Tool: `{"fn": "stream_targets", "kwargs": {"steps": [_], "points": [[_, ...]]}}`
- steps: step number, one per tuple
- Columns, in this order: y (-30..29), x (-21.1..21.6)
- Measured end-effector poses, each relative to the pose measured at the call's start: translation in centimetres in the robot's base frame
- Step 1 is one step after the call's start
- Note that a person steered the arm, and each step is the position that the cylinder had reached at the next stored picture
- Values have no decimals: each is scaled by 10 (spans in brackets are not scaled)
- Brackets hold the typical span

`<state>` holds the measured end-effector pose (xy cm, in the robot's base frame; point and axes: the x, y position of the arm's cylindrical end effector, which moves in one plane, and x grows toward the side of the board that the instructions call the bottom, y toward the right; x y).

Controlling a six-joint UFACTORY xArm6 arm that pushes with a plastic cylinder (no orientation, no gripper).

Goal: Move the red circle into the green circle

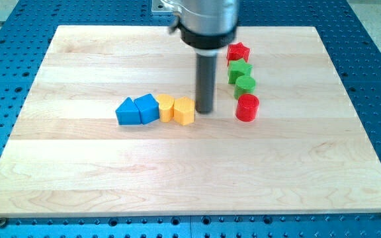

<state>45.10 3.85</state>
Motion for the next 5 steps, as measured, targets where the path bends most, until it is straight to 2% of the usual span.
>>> {"fn": "stream_targets", "kwargs": {"steps": [2, 3, 4, 5], "points": [[41, 62], [74, 66], [77, 51], [77, 11]]}}
